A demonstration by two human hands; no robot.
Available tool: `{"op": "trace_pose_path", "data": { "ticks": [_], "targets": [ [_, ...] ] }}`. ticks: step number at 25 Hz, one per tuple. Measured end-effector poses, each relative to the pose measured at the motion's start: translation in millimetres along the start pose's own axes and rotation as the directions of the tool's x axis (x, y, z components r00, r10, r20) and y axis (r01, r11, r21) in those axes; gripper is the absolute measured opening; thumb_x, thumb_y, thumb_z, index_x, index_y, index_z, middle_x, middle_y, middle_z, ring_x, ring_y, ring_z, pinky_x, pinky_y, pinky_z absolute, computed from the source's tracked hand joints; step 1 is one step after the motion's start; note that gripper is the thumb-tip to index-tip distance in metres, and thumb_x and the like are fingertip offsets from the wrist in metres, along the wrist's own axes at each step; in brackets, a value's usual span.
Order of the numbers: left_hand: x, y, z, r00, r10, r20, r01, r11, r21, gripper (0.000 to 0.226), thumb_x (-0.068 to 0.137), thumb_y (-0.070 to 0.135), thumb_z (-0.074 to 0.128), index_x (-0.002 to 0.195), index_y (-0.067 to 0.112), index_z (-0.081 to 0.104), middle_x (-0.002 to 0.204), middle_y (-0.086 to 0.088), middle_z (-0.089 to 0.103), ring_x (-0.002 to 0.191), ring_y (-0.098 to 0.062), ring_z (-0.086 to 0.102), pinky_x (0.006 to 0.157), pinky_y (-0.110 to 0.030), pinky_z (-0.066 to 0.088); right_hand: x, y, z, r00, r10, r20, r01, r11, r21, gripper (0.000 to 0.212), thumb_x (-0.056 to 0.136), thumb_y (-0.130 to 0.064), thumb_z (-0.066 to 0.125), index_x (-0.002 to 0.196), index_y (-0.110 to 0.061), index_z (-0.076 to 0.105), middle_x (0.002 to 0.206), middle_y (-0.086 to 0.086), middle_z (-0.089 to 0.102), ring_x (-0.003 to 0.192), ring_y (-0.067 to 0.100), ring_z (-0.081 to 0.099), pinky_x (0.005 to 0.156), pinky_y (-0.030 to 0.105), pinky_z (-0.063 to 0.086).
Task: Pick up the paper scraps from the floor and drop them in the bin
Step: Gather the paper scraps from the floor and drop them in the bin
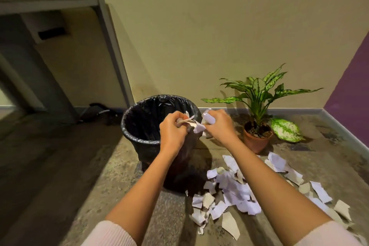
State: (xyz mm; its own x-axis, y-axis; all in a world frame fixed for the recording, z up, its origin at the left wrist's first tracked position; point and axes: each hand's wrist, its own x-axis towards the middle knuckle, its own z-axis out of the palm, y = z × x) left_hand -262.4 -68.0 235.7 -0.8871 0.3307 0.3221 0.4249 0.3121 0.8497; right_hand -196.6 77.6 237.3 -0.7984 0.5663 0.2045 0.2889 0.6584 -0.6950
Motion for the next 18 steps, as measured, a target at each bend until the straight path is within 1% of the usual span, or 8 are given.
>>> {"op": "trace_pose_path", "data": {
  "ticks": [4,7,9,11,14,16,17,18],
  "targets": [
    [49,-9,-25,0.990,-0.092,-0.104,0.094,0.996,0.012,0.015,0.081,0.008,0.070,0.082,0.022,0.067,0.090,-0.003,0.069,0.080,-0.024,0.065,0.072,-0.037,0.053,41,-33,18,0.998,-0.055,0.014,0.054,0.997,0.048,0.027,0.078,-0.015,0.071,0.105,-0.014,0.068,0.109,0.011,0.054,0.092,0.024,0.049,0.072,0.024,0.031],
    [71,-23,-43,0.982,-0.143,-0.125,0.160,0.977,0.143,0.016,0.077,0.008,0.064,0.074,0.024,0.064,0.079,0.001,0.067,0.078,-0.025,0.062,0.061,-0.032,0.043,65,-49,35,0.995,-0.052,0.081,0.049,0.998,0.031,0.030,0.076,-0.017,0.075,0.105,-0.016,0.067,0.108,0.009,0.046,0.097,0.028,0.054,0.075,0.025,0.034],
    [78,-32,-51,0.976,-0.190,-0.102,0.209,0.952,0.224,0.018,0.075,0.008,0.060,0.075,0.026,0.064,0.079,0.003,0.065,0.079,-0.025,0.061,0.058,-0.029,0.038,73,-55,46,0.987,-0.040,0.153,0.040,0.999,-0.001,0.035,0.076,-0.019,0.076,0.109,-0.019,0.065,0.113,0.008,0.042,0.103,0.030,0.054,0.079,0.026,0.036],
    [81,-40,-56,0.971,-0.232,-0.066,0.241,0.927,0.287,0.022,0.079,0.014,0.063,0.091,0.031,0.068,0.092,0.003,0.068,0.087,-0.025,0.063,0.066,-0.030,0.045,78,-60,53,0.978,-0.033,0.206,0.041,0.999,-0.034,0.040,0.077,-0.021,0.076,0.115,-0.023,0.063,0.119,0.009,0.042,0.108,0.032,0.055,0.083,0.028,0.041],
    [83,-50,-56,0.972,-0.234,-0.017,0.223,0.898,0.378,0.035,0.082,0.017,0.064,0.112,0.034,0.065,0.115,0.001,0.064,0.100,-0.026,0.062,0.079,-0.036,0.050,80,-62,60,0.949,-0.045,0.311,0.069,0.995,-0.068,0.050,0.077,-0.021,0.076,0.124,-0.029,0.060,0.127,0.011,0.040,0.107,0.030,0.055,0.084,0.034,0.051],
    [82,-52,-54,0.972,-0.234,0.026,0.205,0.895,0.395,0.044,0.082,0.013,0.062,0.119,0.035,0.062,0.124,0.001,0.060,0.104,-0.025,0.061,0.079,-0.036,0.051,79,-60,61,0.919,-0.083,0.386,0.111,0.992,-0.051,0.054,0.080,-0.013,0.073,0.128,-0.032,0.057,0.127,0.008,0.040,0.097,0.025,0.057,0.072,0.029,0.053],
    [81,-52,-52,0.969,-0.244,0.040,0.208,0.891,0.403,0.049,0.081,0.008,0.058,0.121,0.036,0.061,0.126,0.001,0.059,0.105,-0.024,0.061,0.076,-0.036,0.051,78,-59,60,0.903,-0.107,0.415,0.138,0.989,-0.044,0.055,0.081,-0.010,0.070,0.129,-0.033,0.055,0.128,0.007,0.041,0.096,0.024,0.058,0.070,0.027,0.052],
    [79,-52,-51,0.967,-0.249,0.046,0.209,0.887,0.413,0.054,0.080,0.004,0.054,0.122,0.036,0.060,0.128,0.001,0.058,0.105,-0.023,0.060,0.074,-0.035,0.051,78,-57,59,0.889,-0.127,0.439,0.164,0.985,-0.047,0.057,0.082,-0.009,0.067,0.131,-0.034,0.054,0.129,0.007,0.043,0.101,0.024,0.058,0.074,0.027,0.051]
  ]
}}
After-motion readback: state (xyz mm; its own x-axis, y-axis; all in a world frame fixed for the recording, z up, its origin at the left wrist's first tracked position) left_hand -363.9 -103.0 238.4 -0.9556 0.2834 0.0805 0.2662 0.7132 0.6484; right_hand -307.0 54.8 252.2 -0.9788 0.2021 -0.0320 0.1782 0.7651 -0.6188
